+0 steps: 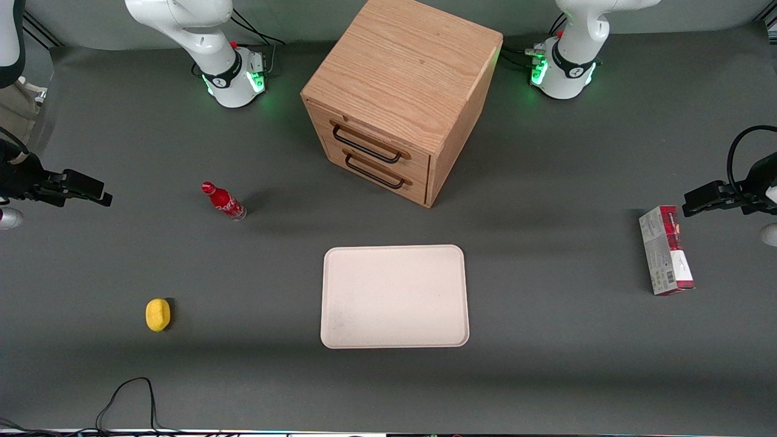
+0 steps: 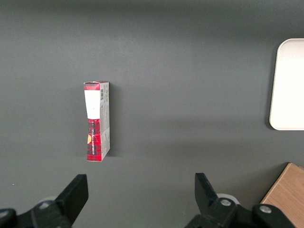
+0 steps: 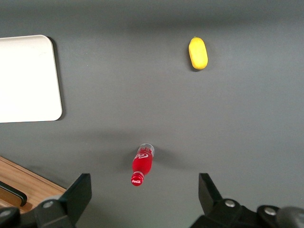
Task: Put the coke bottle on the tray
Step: 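Move the open right gripper over the red Coca-Cola bottle, then close the right gripper around the bottle's neck, then lift the bottle and carry it to the white tray, then lower the bottle onto the tray and open the right gripper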
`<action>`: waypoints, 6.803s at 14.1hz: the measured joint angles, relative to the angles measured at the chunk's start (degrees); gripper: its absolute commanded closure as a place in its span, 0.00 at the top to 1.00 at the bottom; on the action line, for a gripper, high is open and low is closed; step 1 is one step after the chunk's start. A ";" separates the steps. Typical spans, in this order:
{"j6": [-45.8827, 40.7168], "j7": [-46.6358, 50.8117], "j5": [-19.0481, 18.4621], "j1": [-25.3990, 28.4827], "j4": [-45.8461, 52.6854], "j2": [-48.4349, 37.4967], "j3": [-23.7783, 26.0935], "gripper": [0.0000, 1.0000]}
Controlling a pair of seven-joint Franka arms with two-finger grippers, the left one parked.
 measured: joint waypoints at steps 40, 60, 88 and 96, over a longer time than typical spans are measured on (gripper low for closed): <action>41.61 1.79 -0.30 9.85 -54.81 -10.73 -1.69 0.00; -2.43 1.91 -1.49 9.21 -4.58 -1.67 -2.45 0.00; 22.87 50.17 -5.53 26.81 34.16 48.29 2.99 0.00; 23.11 50.18 -5.54 26.79 34.45 48.56 2.92 1.00</action>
